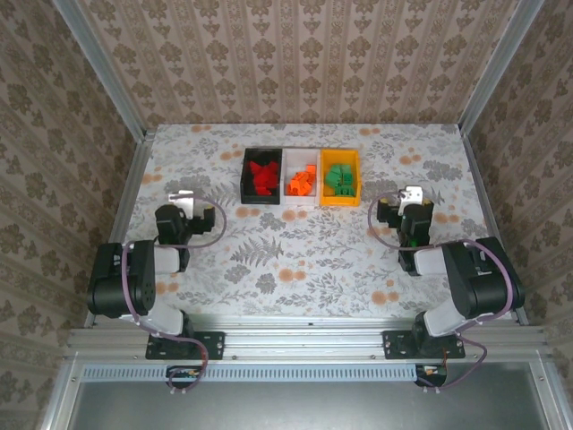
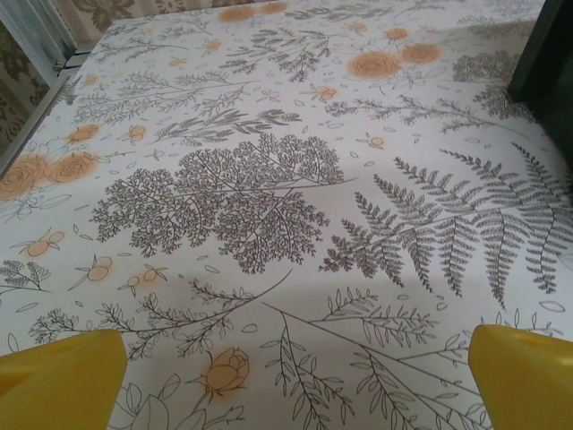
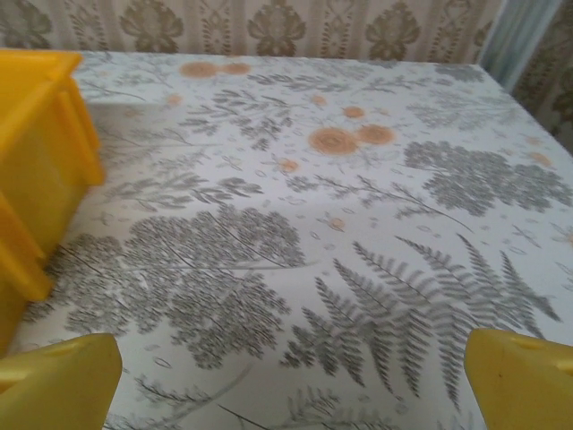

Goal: Sort the legos into containers by color

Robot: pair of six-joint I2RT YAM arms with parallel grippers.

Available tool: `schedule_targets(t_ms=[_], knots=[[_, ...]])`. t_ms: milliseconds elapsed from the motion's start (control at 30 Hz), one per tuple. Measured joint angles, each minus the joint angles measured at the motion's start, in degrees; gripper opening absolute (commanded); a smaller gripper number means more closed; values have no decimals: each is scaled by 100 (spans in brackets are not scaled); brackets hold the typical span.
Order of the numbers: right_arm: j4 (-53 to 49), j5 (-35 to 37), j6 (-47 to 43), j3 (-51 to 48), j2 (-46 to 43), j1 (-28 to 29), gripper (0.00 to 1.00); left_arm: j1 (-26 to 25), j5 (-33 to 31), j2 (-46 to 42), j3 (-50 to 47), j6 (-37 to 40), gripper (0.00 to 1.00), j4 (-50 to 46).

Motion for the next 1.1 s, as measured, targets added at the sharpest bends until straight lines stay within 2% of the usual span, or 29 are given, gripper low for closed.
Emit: schedule_targets(t_ms=[267, 667, 1100], knots=[[-210, -527, 144, 186, 0, -247, 100, -13, -26, 0, 55, -50, 100, 4], [-256, -568, 142, 186, 0, -223, 100, -195, -387, 0, 55, -50, 100, 4], [-256, -570, 142, 186, 0, -223, 100, -184, -407, 0, 61, -50, 100, 2]])
